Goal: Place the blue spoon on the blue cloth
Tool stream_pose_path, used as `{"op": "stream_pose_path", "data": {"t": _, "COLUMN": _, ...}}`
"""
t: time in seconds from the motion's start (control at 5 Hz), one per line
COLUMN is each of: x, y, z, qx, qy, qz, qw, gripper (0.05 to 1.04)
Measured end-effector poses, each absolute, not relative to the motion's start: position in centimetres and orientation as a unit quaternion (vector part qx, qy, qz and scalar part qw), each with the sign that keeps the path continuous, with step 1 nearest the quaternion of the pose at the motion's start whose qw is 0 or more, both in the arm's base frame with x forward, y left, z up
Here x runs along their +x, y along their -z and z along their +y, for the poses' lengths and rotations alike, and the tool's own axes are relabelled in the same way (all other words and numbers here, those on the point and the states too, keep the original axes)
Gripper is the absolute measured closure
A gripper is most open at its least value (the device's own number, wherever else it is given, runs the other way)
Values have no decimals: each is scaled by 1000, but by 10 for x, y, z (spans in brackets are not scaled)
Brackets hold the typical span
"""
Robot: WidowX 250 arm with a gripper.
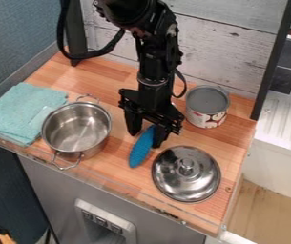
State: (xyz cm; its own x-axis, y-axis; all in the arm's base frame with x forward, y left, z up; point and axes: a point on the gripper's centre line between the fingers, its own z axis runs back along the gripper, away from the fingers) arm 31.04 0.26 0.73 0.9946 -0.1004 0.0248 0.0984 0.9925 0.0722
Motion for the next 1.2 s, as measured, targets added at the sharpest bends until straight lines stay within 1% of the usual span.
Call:
{"op": "stream_pose_path", "data": {"t": 0.2, "x": 309, "y": -6, "z": 0, "qx": 37, "qy": 56, "qz": -15, "qw": 998, "gripper": 677}}
{"op": "stream_pose_path", "data": {"t": 0.4, "x": 306, "y": -8, "z": -2, "qx": 30, "qy": 65, "qz": -18, "qw": 997, "gripper": 695}}
{"op": "stream_pose_path", "data": {"t": 0.6, "x": 311, "y": -51, "z": 0, "qx": 19, "qy": 64, "qz": -79, "qw": 995, "gripper": 695}}
{"op": "stream_pose_path", "data": {"t": 0.8, "x": 306, "y": -82, "z": 31, "qx": 18, "qy": 37, "qz": -110, "qw": 993, "gripper": 696}}
{"op": "stream_pose_path", "data": {"t": 1.0, "x": 296, "y": -87, "z": 64, "qx": 21, "qy": 16, "qz": -101, "qw": 995, "gripper": 696}}
{"op": "stream_pose_path", "data": {"t": 1.2, "x": 286, "y": -81, "z": 115, "qx": 38, "qy": -17, "qz": -87, "qw": 995, "gripper": 698}}
